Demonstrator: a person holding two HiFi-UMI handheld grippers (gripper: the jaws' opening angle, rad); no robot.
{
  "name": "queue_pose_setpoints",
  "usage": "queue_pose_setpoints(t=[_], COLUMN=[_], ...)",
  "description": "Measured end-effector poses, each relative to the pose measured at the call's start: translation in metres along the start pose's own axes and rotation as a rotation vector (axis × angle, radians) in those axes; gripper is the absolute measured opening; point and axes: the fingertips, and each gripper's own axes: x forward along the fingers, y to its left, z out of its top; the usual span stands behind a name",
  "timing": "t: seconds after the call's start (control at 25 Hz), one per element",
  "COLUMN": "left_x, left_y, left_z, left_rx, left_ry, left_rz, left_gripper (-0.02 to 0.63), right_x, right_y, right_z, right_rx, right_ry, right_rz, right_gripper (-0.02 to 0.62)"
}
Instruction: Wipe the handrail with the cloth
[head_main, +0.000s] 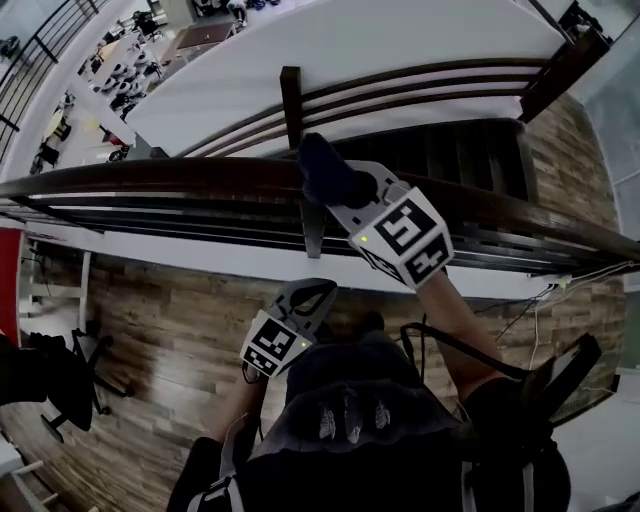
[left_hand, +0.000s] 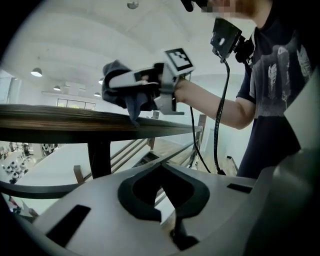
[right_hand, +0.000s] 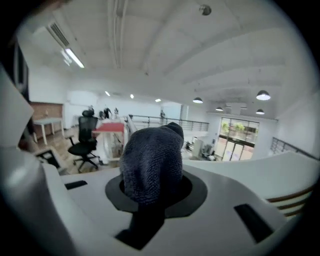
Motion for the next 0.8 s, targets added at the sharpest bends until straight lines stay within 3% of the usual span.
queue_pose_setpoints(t=[0.08, 0.16, 0.28, 0.4, 0.52, 0.8], left_x=[-0.004, -0.010, -0.014, -0.014, -0.018, -0.024], left_y=[-0.006, -0.003, -0.005, -0.003, 0.006, 0.007], left_z=[-0.007, -0.017, -0.031, -0.032, -0.026, -0.030], left_rx=[-0.013, -0.023, -0.039, -0.007, 0.024, -0.023], left_ry=[0.013, 0.039, 0.082, 0.113, 0.129, 0.135], left_rz=[-0.009, -0.005, -0.004, 0.000, 0.021, 0.051], left_gripper=[0.006, 0.006, 0.006, 0.006, 0.006, 0.006], right_x=[-0.031, -0.034, -0.009, 0.030, 0.066, 0.109], right_y=[0.026, 0.043, 0.044, 0.008, -0.019, -0.027], right_z=[-0.002, -0.036, -0.127, -0.196, -0.219, -0.251], right_rx=[0.098, 0.172, 0.293, 0.404, 0.445, 0.456], right_ry=[-0.063, -0.024, 0.082, 0.117, 0.155, 0.262], right_rz=[0.113, 0.147, 0.066, -0.094, -0.155, -0.179], right_gripper=[0.066, 0.066, 0.066, 0.067, 0.066, 0.066])
